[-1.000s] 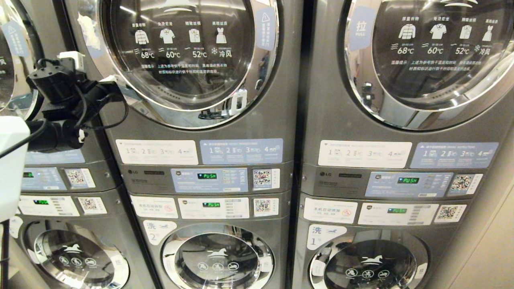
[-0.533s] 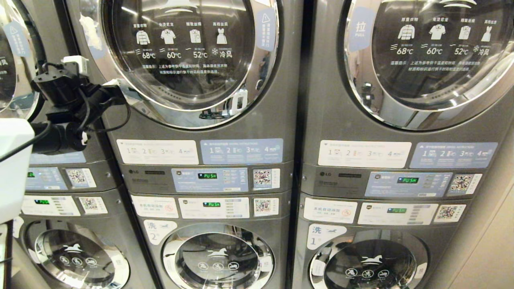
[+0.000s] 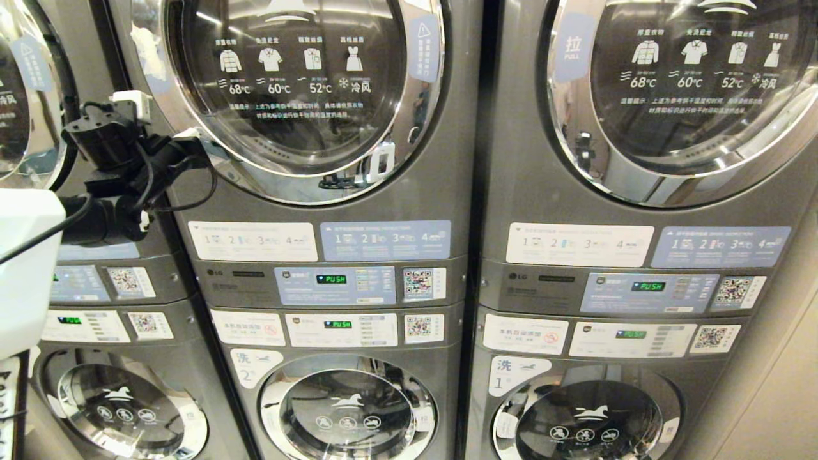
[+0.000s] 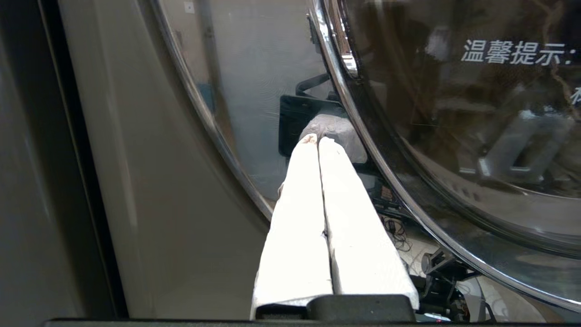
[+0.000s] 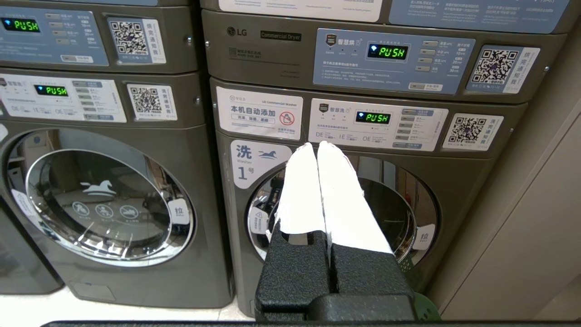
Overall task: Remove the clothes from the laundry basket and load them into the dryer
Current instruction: Close the dryer
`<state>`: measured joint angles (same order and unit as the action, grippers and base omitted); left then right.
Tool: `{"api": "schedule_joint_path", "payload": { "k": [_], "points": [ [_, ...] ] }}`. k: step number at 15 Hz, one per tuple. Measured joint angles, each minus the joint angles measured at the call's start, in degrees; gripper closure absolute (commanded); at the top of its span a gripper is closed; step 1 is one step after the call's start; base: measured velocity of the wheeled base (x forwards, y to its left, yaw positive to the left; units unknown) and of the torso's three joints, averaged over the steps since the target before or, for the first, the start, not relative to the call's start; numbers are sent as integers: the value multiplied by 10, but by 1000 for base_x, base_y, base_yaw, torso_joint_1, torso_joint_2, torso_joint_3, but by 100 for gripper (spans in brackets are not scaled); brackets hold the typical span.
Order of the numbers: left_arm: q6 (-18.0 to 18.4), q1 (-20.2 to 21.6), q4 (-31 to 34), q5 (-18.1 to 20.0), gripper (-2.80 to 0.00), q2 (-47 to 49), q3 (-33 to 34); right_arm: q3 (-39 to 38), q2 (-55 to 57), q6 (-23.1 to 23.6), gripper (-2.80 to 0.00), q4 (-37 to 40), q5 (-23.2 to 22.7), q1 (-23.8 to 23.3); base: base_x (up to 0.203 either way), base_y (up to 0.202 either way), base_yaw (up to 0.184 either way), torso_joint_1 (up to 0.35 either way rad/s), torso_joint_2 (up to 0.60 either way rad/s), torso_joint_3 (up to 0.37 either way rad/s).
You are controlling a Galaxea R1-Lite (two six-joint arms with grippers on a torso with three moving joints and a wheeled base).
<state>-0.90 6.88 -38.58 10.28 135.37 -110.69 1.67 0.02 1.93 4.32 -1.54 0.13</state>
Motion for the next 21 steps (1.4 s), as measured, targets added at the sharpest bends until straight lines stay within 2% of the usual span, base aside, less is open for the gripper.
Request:
{"api": "schedule_joint_path", "payload": {
  "k": [21],
  "points": [
    [1, -12, -16, 4, 0, 17, 1, 0, 0, 0, 0, 0, 0, 0, 0, 0, 0, 0, 0, 0]
  ]
}}
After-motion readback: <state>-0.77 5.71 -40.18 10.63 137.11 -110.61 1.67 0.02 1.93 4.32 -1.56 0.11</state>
